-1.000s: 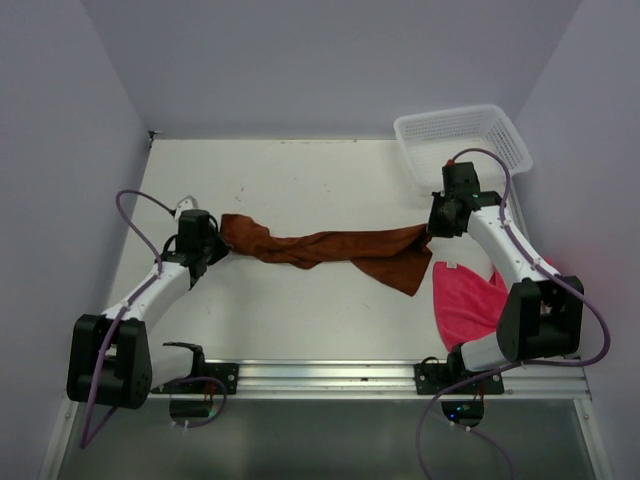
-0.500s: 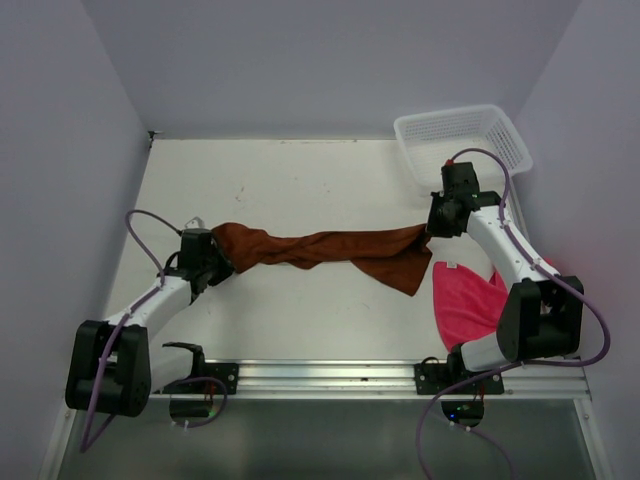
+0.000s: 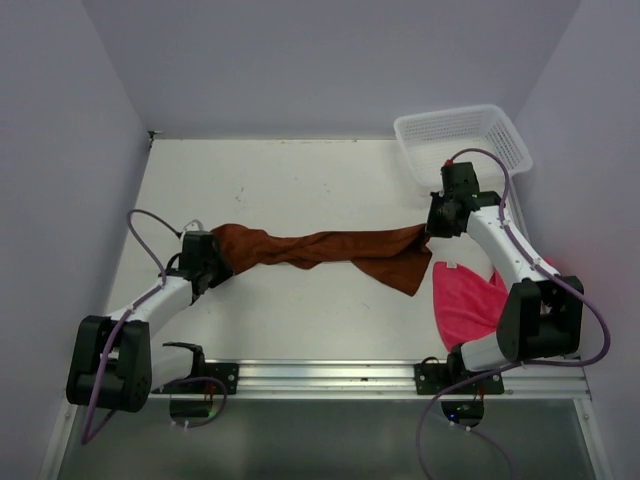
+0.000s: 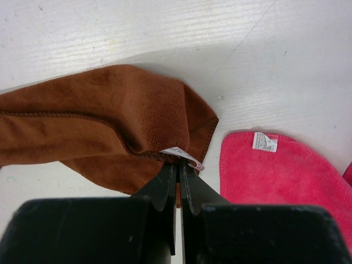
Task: Roll the towels
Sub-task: Flatten the towel
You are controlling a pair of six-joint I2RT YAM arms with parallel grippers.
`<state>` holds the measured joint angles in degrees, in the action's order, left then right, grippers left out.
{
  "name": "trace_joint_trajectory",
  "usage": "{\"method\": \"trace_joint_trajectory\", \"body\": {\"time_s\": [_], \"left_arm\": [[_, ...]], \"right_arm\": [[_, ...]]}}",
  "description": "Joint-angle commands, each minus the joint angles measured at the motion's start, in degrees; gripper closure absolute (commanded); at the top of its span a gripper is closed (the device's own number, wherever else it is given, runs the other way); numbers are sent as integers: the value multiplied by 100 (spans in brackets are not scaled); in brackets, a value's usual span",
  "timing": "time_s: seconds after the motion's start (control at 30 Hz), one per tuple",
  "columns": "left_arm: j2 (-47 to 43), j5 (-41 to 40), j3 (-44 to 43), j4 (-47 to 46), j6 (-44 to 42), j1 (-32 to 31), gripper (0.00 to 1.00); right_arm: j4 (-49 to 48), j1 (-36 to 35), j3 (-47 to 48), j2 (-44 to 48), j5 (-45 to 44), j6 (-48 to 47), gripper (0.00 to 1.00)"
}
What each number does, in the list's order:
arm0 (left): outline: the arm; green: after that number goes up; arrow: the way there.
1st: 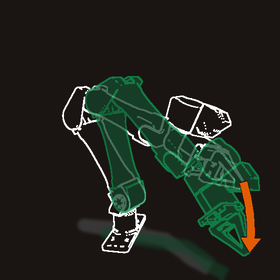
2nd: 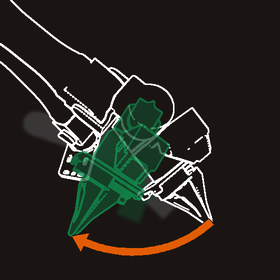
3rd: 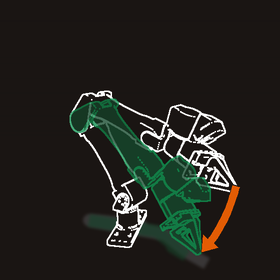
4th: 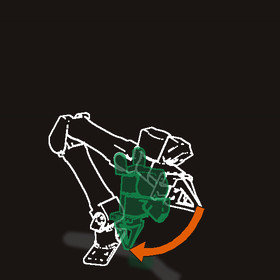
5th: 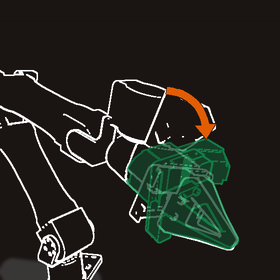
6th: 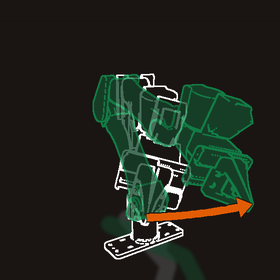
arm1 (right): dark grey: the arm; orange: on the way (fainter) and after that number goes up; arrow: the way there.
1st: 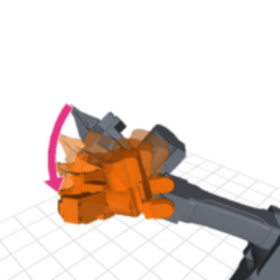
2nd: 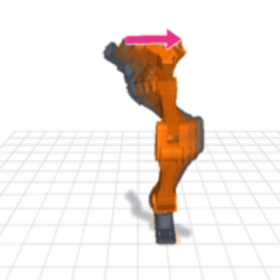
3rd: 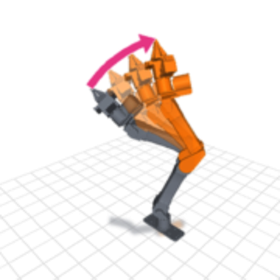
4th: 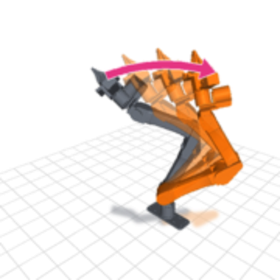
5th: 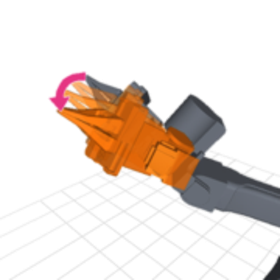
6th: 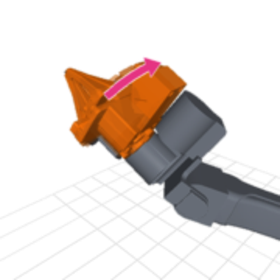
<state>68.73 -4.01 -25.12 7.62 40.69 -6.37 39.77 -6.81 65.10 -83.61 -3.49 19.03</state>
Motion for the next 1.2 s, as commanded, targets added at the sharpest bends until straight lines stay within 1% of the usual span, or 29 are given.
{"method": "trace_joint_trajectory", "body": {"time_s": [0.0,0.23,0.33,0.37,0.4,0.63,0.83,1.17], "left_arm": [[-140,-126,104,-339,-175,48,69],[-377,-3,253,-542,-175,48,69],[-693,58,376,-665,-201,48,69],[-712,67,385,-856,-219,48,69],[-712,76,386,-841,-245,48,69],[-466,102,368,-832,-281,48,68],[-167,155,315,-858,-307,48,66],[-9,190,245,-990,-289,48,64]], "right_arm": [[-92,-40,-24,-6,24,-57,100],[-92,-40,-15,-23,23,-57,100],[-92,-31,-15,-23,24,-57,100],[-101,-31,-15,-23,32,-57,100],[-110,-31,-15,-23,24,-57,100],[-110,-40,-6,-24,32,-57,100],[-110,-31,-15,-32,41,-57,100],[-118,-31,-24,-41,50,-66,100]]}}
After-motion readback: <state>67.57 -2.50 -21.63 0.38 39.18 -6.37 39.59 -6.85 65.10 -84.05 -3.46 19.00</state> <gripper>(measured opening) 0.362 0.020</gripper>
